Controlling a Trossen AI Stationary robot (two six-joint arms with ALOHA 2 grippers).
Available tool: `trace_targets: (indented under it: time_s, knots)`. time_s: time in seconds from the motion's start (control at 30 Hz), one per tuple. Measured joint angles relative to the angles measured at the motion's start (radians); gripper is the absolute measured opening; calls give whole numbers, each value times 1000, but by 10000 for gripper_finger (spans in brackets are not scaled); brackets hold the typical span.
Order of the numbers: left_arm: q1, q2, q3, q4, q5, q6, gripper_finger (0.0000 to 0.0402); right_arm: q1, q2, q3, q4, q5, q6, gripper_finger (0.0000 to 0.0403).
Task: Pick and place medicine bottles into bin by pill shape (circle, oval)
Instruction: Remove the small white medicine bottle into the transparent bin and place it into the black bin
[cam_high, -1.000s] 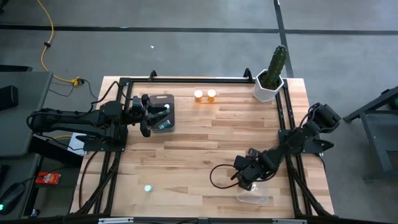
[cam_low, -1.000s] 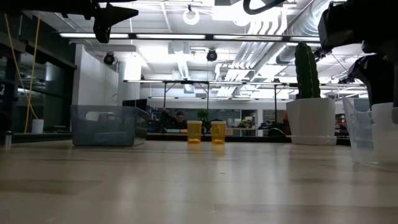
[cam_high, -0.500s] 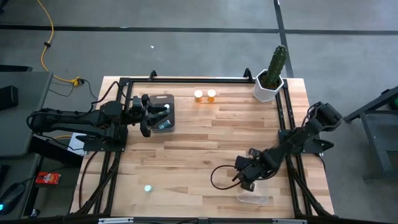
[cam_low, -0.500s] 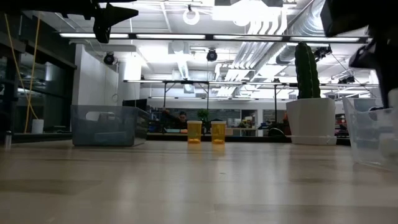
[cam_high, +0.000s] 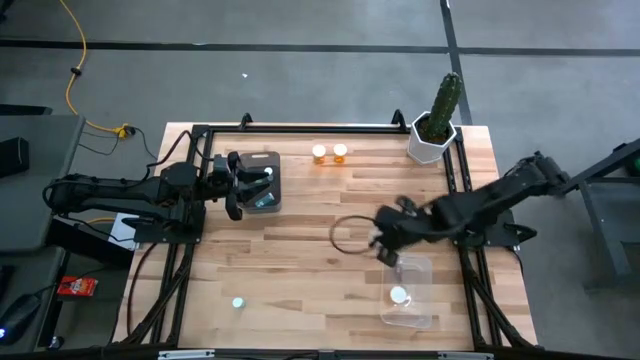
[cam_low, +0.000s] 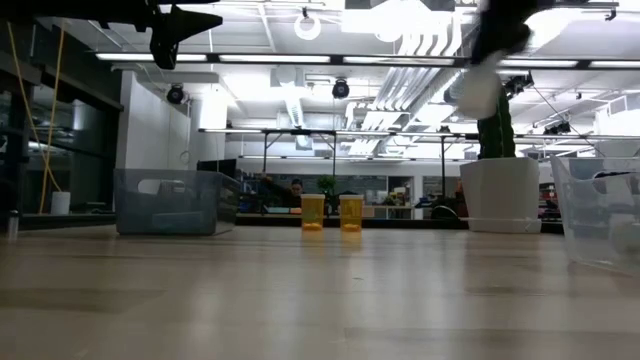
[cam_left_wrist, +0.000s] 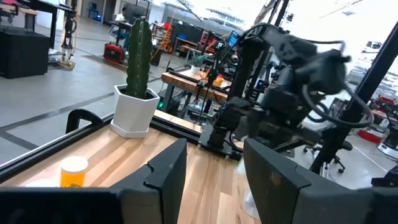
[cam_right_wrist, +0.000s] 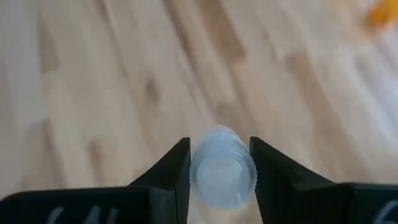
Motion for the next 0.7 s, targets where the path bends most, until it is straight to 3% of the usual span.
trace_targets:
  time_s: [0.17, 0.3, 0.5, 0.7]
  knots:
    - [0, 0, 0, 0, 84, 0, 149, -176, 109, -2, 283, -53, -287, 106]
    - [-1, 18, 0, 3, 121, 0, 149, -269, 205, 34, 476, -143, -420, 107]
    - [-25, 112, 18, 0, 121, -1, 149, -333, 297, 185, 466, -222, -571, 107]
    - [-27, 232, 66, -2, 121, 24, 149, -371, 308, 309, 424, -260, -656, 108]
